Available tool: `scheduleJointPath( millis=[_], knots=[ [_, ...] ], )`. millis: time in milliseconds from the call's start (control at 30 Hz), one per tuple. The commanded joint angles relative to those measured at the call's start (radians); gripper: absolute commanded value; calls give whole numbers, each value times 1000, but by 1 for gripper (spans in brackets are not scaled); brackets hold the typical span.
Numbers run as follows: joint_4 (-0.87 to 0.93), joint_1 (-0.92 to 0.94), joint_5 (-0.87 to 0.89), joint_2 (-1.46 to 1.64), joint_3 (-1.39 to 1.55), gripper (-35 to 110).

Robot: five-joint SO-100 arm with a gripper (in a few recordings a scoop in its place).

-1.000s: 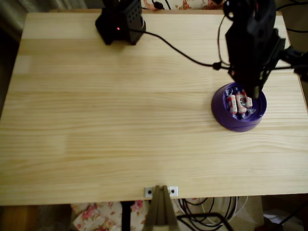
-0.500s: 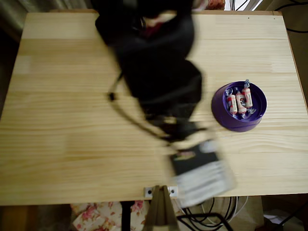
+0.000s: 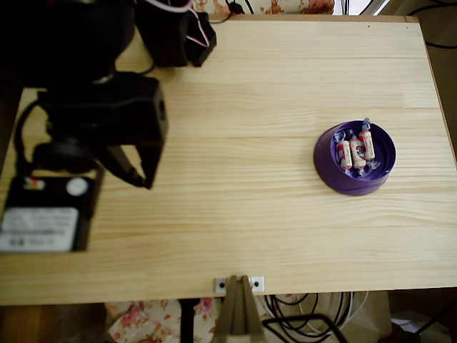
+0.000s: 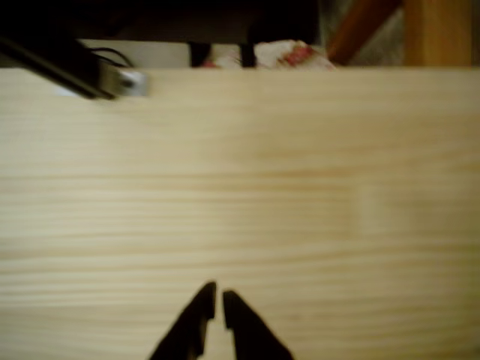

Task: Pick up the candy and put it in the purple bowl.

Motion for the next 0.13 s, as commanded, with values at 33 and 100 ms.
scheduleJointPath(
  millis=[33,100],
  knots=[
    [-51,71,-20,158,80,0],
    [-55,89,-20,160,103,0]
  ],
)
